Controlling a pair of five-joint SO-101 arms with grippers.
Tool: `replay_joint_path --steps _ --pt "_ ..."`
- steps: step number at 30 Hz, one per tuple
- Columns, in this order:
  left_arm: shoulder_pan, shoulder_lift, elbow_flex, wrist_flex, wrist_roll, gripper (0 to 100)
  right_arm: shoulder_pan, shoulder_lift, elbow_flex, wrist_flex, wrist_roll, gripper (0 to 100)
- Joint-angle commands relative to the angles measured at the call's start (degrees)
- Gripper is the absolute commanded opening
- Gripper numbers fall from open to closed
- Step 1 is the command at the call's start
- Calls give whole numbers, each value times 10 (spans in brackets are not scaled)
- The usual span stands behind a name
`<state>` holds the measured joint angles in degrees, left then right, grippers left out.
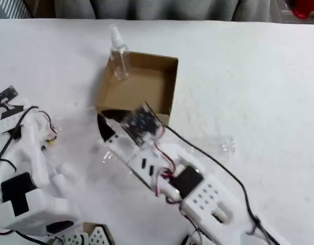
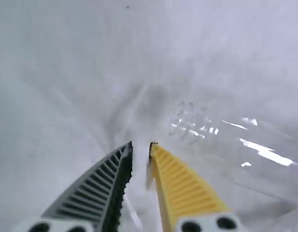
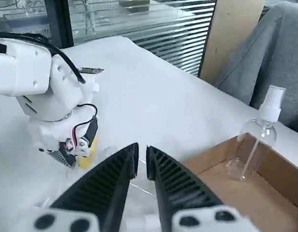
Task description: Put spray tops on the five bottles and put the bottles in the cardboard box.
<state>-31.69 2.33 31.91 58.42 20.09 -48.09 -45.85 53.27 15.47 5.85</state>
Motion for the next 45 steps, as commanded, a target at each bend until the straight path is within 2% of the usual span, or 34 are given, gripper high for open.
replay_joint_path --steps 1,5,11,17,23,32,36,45 --pt "8 -5 -31 6 5 73 -6 100 -81 4 3 15" --pt "8 -5 -26 -7 4 72 -7 211 -154 13 6 15" --pt "11 -4 -28 -8 4 72 -7 378 -319 96 2 15" --pt "22 -3 -26 -16 3 72 -3 495 -419 97 1 15" --pt "21 -3 -26 -19 5 72 -3 538 -427 88 -47 15" --pt "21 -3 -25 -16 5 72 15 602 -423 -36 -103 15" --pt "24 -4 -17 -19 5 72 21 647 -423 -98 -104 15" --pt "24 -5 -17 -19 6 72 8 656 -423 -103 -103 15"
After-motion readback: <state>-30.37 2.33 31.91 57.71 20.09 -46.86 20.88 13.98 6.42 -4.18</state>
